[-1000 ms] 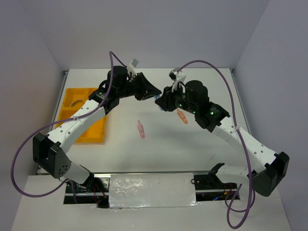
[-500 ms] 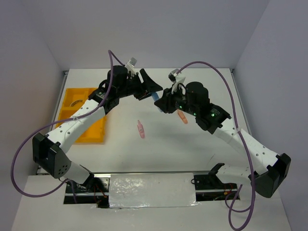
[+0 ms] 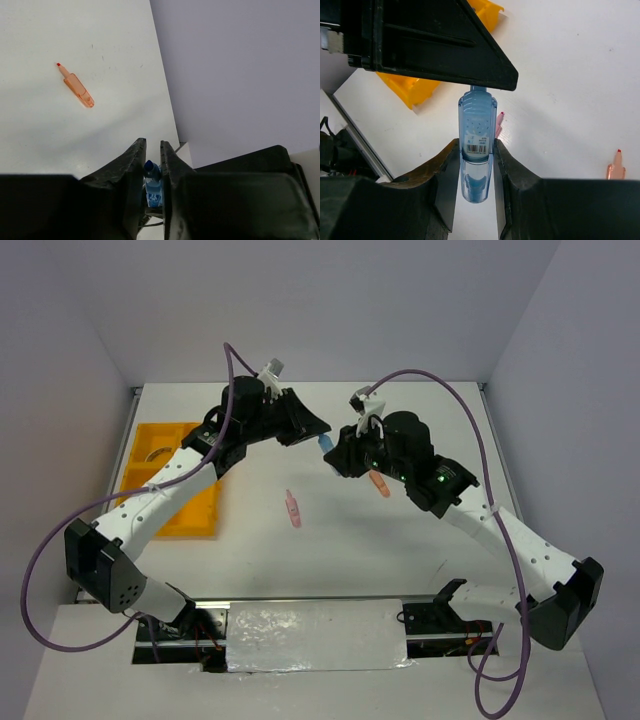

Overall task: Sort the stationery into containers
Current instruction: Open the pen cap from the pen.

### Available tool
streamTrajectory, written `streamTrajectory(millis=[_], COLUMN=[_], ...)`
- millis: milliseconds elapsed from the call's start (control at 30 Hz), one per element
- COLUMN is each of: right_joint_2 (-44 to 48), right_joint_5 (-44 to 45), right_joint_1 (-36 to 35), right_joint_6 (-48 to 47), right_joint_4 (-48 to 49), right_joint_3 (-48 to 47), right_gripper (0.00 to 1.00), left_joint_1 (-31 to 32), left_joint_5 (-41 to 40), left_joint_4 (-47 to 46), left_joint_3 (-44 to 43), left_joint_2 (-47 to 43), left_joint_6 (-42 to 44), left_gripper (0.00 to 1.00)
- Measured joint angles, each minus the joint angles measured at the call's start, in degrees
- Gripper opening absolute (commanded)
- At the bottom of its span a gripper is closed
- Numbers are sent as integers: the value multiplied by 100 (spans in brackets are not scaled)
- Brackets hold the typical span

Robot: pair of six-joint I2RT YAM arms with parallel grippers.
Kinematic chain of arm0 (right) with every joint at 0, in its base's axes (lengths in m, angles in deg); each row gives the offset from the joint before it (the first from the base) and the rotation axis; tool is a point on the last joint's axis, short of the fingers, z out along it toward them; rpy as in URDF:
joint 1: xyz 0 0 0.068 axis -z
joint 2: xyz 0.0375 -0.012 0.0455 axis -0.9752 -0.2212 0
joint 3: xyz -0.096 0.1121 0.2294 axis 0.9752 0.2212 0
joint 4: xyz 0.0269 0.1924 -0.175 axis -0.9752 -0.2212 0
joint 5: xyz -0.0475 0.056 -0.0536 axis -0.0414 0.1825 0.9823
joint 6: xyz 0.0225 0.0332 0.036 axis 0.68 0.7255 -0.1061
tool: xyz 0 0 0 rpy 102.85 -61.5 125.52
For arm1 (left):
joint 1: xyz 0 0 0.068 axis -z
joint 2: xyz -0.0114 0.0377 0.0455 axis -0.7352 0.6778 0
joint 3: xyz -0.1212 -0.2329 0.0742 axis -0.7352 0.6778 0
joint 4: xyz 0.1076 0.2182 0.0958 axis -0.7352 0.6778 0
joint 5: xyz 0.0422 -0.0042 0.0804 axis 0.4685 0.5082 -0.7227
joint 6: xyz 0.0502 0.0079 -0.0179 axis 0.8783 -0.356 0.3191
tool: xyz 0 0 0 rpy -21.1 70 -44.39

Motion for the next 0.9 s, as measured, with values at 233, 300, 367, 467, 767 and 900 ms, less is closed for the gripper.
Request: streamTrajectory(millis=[233,300,367,467,767,900], right_joint_2=[-48,-48,-48,-37,586,918], right_joint_5=[-31,-35,-44,-35,-44,-400], right_joint_1=[-9,-11,-9,-4,334,361], right_joint_6=[66,101,129,258,940,1602], right_joint_4=[-15,-17,-17,-24,-35,345], right_joint_3=[0,0,0,0,153,483], right_gripper=[0,31,74,100,87,68], left_joint_1=[9,9,9,7,-68,-87], left_joint_5=[-37,-33,-24,-15,68,133], left_joint_4=[142,144,144,157,42,-181], left_joint_3=[-52,-52,-52,-52,24,225], left_joint_2=[-22,-22,-24,-39,-275,-428], left_joint_6=[48,44,44,48,15,-44], left_gripper=[0,0,0,0,0,0])
